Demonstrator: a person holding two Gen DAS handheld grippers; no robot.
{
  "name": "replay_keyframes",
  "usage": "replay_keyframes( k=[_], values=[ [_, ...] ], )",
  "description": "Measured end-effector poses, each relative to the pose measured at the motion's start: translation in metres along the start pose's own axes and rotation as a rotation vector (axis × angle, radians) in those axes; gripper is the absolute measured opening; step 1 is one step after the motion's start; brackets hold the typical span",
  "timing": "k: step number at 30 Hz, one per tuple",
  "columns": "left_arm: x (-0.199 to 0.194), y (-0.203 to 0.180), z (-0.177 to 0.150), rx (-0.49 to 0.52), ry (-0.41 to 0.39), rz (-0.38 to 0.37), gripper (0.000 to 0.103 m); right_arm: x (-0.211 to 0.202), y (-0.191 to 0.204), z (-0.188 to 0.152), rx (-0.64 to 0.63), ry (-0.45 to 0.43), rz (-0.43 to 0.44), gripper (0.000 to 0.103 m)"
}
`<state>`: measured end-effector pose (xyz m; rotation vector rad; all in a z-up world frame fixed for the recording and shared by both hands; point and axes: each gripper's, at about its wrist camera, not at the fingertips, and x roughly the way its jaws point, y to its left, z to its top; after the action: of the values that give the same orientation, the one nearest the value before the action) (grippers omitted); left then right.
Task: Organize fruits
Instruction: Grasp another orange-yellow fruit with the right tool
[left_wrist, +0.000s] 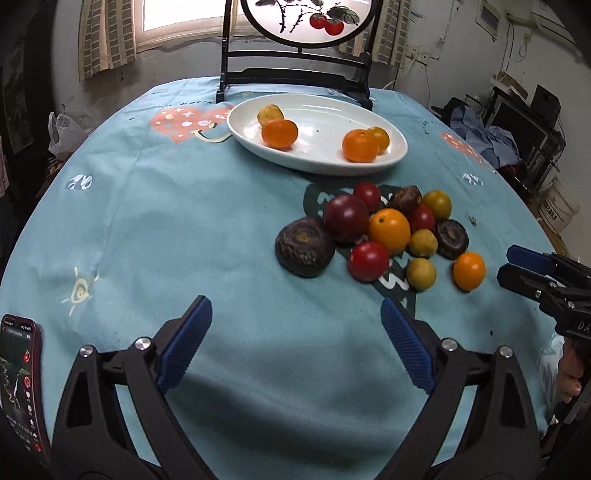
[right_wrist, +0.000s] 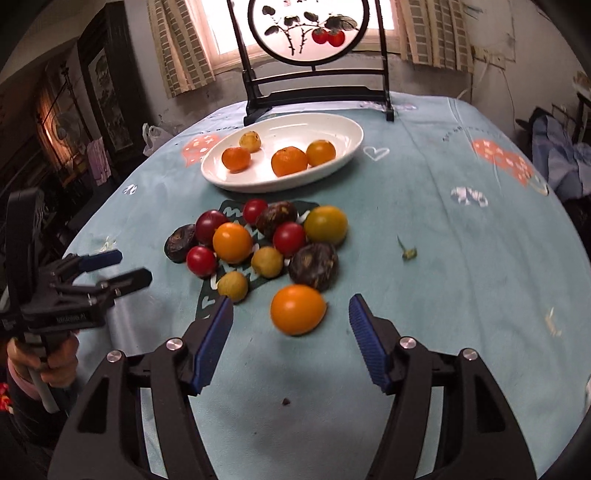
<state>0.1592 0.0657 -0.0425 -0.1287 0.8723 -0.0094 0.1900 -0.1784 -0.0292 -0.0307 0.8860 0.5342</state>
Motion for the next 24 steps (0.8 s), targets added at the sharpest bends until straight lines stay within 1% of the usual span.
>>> replay_keyframes(
  k=[3, 5, 6, 8, 10, 19, 24],
  values=[
    [0.001, 0.002, -0.008, -0.001, -0.004, -0.001, 0.094, 0.007, 0.001, -0.005, 0.014, -0.002, -0.038, 0.066],
    [0.001, 0.005, -0.012, -0.016, 0.002, 0.002, 0.094, 0.012, 0.001, -0.006, 0.021, 0.011, -0.046, 0.065],
    [-0.001, 0.007, -0.012, -0.026, -0.008, -0.009, 0.094, 0.015, 0.002, -0.006, 0.024, 0.019, -0.048, 0.065],
    [-0.004, 0.012, -0.014, -0.049, -0.028, -0.023, 0.094, 0.021, 0.003, -0.005, 0.009, 0.033, -0.056, 0.065],
    [-0.003, 0.013, -0.013, -0.062, -0.021, -0.023, 0.094, 0.025, 0.004, -0.003, -0.014, 0.048, -0.074, 0.065],
    [-0.002, 0.019, -0.012, -0.099, -0.015, -0.044, 0.094, 0.037, 0.005, 0.0, -0.02, 0.056, -0.093, 0.065],
    [-0.001, 0.019, -0.012, -0.1, -0.013, -0.042, 0.094, 0.04, 0.008, 0.001, -0.044, 0.071, -0.101, 0.059]
  ],
)
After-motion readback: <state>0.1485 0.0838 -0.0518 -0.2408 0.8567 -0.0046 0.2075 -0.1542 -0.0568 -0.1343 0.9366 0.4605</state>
